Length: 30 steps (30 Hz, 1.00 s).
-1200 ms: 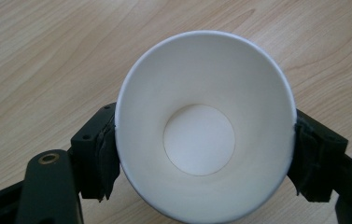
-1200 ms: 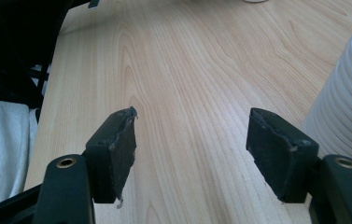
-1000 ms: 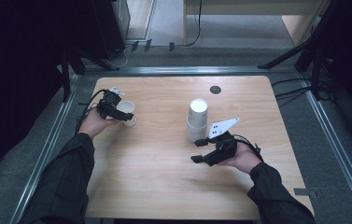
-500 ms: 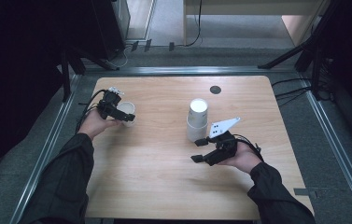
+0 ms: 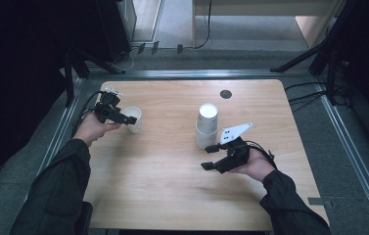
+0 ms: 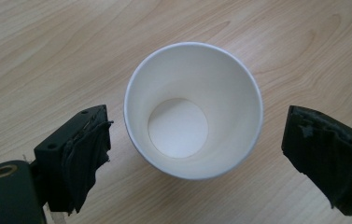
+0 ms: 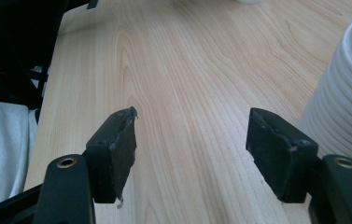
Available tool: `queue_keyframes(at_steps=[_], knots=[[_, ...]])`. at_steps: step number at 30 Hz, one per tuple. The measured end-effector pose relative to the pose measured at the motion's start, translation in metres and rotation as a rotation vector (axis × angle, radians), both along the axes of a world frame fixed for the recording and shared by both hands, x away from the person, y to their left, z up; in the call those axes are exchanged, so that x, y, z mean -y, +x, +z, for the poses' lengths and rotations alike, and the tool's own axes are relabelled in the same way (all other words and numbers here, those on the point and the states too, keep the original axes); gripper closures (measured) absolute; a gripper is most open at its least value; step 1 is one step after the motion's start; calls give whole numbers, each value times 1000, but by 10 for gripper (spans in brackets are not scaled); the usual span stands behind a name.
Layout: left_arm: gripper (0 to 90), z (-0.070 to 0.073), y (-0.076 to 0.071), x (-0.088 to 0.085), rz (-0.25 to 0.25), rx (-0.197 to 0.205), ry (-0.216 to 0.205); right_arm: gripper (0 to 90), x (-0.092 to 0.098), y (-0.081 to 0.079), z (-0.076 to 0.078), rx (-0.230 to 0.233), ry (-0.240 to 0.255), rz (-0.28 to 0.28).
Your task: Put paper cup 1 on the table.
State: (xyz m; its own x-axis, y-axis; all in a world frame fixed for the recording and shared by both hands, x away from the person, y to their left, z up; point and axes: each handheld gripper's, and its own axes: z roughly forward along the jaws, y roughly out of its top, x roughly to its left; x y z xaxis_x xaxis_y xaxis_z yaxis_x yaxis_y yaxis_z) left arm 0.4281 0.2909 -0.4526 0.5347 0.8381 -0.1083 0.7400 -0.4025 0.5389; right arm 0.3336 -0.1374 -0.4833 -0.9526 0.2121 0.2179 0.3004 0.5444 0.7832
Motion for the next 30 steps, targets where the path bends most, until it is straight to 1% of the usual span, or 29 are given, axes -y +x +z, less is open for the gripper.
queue_keyframes(at_steps=[2,3,4,5,6,7,8,9,10,11,13,16,17,18,20,21,22,23,25,26,27,28,30], knots=[[81,8,-4,-1,-7,11,-3,338,0,0,0,3,0,1],[81,8,-4,-1,-7,11,-3,338,0,0,0,3,0,1],[81,11,-6,-1,-6,13,-7,338,0,0,-1,7,-7,7],[81,17,-9,0,-15,22,-10,338,-1,-1,-1,8,-9,9],[81,17,-9,0,-15,22,-10,337,-1,-1,-1,6,-10,9],[81,24,-12,1,-20,32,-11,338,-1,-1,-1,4,-9,8],[81,24,-12,1,-20,32,-11,337,-1,-1,-1,3,-9,6],[82,31,-16,2,-29,40,-21,337,-1,-1,0,4,-7,5],[81,31,-16,2,-29,40,-21,337,-1,-1,0,4,-7,5],[82,38,-20,3,-38,42,-37,337,0,-1,0,5,-5,4],[82,43,-24,4,-47,54,-50,337,1,0,1,5,-4,0],[86,46,-28,6,-58,53,-48,336,2,-1,2,12,-2,-7],[86,48,-32,9,-70,55,-46,336,3,0,2,11,-1,-6],[86,48,-32,9,-70,55,-46,336,3,0,2,11,0,-9],[86,51,-36,14,-81,65,-47,336,4,0,3,12,-1,-10],[86,52,-38,16,-87,68,-51,336,4,-1,4,12,-1,-14],[86,55,-43,21,-102,74,-67,336,5,-1,5,16,-5,-19],[86,55,-43,21,-102,74,-67,337,5,-1,5,19,-3,-23],[86,56,-51,31,-132,84,-75,337,7,-1,8,17,-1,-34],[86,56,-51,31,-132,84,-75,337,7,-1,8,17,-1,-34],[86,56,-57,38,-151,86,-76,336,8,-2,10,18,0,-43],[86,56,-57,38,-151,86,-76,336,9,-3,10,23,2,-44],[86,54,-62,44,-170,80,-78,336,11,-4,11,29,1,-43]])
